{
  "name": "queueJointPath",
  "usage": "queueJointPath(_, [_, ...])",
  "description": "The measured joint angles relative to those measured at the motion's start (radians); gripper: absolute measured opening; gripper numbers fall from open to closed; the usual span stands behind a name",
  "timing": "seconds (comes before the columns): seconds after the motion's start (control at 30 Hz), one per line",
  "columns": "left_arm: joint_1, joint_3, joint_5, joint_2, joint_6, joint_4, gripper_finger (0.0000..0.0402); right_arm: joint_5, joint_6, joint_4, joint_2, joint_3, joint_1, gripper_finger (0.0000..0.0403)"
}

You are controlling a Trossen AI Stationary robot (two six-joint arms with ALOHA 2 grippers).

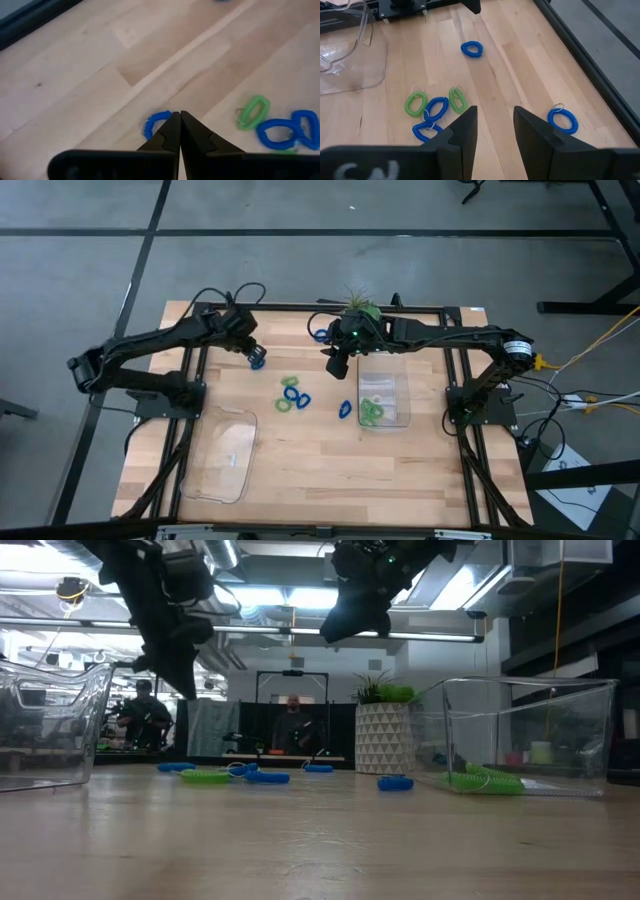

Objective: Sort spring keychains
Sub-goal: Put the blue spring keychain into the bottom transparent bin

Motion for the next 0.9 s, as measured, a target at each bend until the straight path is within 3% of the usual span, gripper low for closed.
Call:
queueJointPath(0.47, [0.000,0.001,0.012,0.060,0.027,0.004,0.0017,0.000,0.001,0.001,0.000,0.000,0.000,0.0126])
queueJointPath(0.7, [0.000,0.002,0.017,0.170,0.046,0.008,0.0080,0.000,0.024,0.001,0.000,0.000,0.000,0.0126])
queueJointPath(0.9, [0.000,0.002,-0.041,0.292,0.049,0.014,0.0145,0.000,0.027,0.000,0.000,0.000,0.000,0.0126])
